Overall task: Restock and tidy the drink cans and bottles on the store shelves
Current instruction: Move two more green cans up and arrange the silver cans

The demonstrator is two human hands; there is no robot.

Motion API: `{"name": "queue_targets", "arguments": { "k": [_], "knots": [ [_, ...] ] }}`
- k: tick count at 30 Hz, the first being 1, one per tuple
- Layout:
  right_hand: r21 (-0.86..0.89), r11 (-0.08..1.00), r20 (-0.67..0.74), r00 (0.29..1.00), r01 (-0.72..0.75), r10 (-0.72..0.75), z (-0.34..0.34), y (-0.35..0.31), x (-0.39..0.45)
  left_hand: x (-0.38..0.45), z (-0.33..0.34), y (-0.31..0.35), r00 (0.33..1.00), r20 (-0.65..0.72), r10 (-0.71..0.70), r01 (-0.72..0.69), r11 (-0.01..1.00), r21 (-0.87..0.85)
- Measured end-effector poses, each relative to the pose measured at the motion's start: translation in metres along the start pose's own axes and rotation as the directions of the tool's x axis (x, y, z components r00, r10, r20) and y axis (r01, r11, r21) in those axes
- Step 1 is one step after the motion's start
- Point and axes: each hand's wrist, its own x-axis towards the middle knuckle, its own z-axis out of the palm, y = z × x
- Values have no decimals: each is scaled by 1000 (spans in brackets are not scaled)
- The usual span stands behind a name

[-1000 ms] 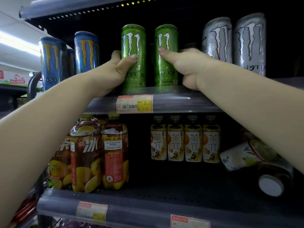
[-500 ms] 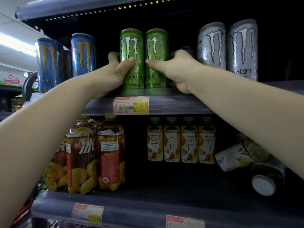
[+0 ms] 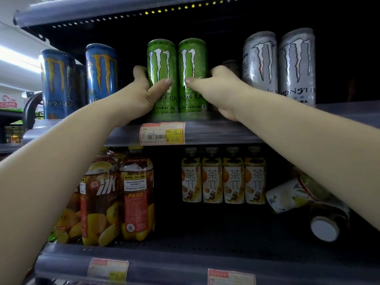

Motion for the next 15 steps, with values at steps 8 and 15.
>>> {"name": "queue_targets", "arguments": {
  "k": [8, 15],
  "knots": [
    [-246, 965, -100, 988, 90, -117, -6, -18, -26, -3, 2, 8, 998, -63, 7, -5, 1000, 31],
    [-529, 727, -152, 793, 438, -589, -79, -23, -67, -45, 10, 50, 745, -488, 454, -379, 891, 251]
  ]
}}
